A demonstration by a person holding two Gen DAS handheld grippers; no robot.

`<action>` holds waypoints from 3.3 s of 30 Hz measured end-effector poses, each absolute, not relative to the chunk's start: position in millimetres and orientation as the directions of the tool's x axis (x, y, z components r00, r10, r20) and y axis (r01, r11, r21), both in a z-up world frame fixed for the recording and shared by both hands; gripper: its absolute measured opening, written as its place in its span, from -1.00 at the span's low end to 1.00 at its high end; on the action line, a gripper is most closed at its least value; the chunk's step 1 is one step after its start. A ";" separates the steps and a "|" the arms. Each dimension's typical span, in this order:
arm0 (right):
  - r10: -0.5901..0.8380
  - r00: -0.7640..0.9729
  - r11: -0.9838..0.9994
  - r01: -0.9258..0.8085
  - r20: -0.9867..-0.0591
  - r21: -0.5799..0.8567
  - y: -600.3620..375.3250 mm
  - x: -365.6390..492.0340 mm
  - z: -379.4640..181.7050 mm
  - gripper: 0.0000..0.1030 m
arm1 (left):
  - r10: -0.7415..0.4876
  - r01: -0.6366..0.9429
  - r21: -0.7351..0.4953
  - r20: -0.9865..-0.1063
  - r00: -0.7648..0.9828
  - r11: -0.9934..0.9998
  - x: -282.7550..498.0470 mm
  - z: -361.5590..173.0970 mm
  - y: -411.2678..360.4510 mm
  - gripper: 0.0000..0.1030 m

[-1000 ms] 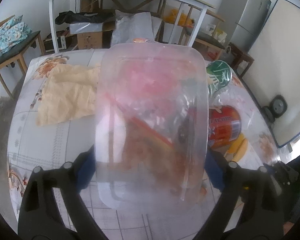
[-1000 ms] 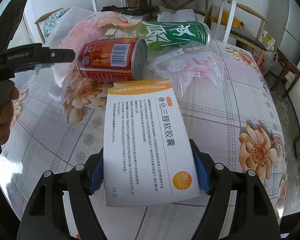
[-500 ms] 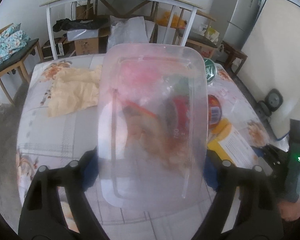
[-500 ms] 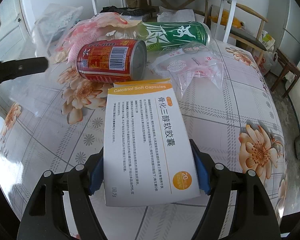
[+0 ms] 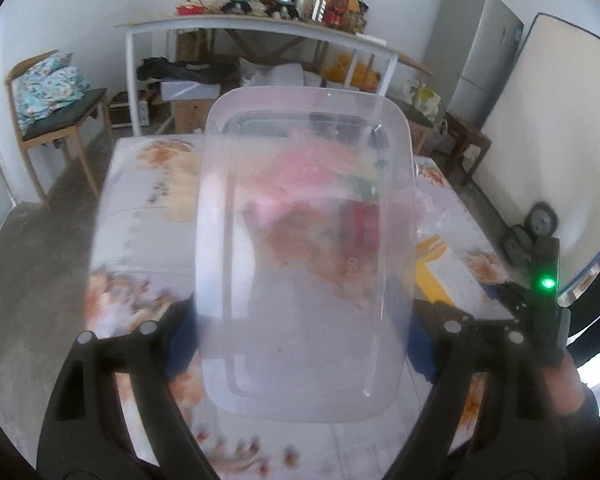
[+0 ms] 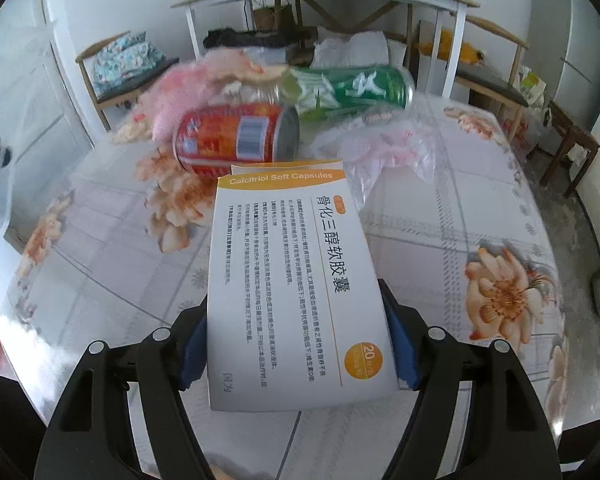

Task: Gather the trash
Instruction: 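Carry the box and the clear container with both grippers to the blue wastebasket, then open the left gripper over the basket while the right gripper drops the medicine box in, then move both open grippers back to the table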

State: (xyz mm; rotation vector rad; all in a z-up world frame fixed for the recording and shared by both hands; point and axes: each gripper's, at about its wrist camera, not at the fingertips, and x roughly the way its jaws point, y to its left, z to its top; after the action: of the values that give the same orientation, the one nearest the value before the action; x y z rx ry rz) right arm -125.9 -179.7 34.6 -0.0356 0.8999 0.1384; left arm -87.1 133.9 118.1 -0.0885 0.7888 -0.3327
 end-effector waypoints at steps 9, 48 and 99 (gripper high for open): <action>0.123 0.701 0.987 -0.157 -0.703 0.016 -178.8 -154.7 75.3 0.37 | -0.085 -0.001 -0.128 -0.661 0.746 0.992 -222.8 157.7 263.8 0.55; 0.419 0.100 0.423 -0.901 -0.902 0.096 311.9 -441.9 -18.4 0.38 | 0.094 -0.789 -0.329 -0.895 0.436 0.520 -585.0 -183.3 510.7 0.78; 0.239 0.626 0.938 -0.348 -0.742 0.008 -85.1 -152.4 108.2 0.88 | -0.292 0.142 -0.286 -0.596 0.748 0.948 -61.9 110.2 188.4 0.84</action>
State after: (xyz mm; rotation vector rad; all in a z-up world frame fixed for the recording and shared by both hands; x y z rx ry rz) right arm -152.4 -85.1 108.2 -0.1409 0.8293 0.3376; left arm -61.9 188.4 110.2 -0.2293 0.6864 -0.2395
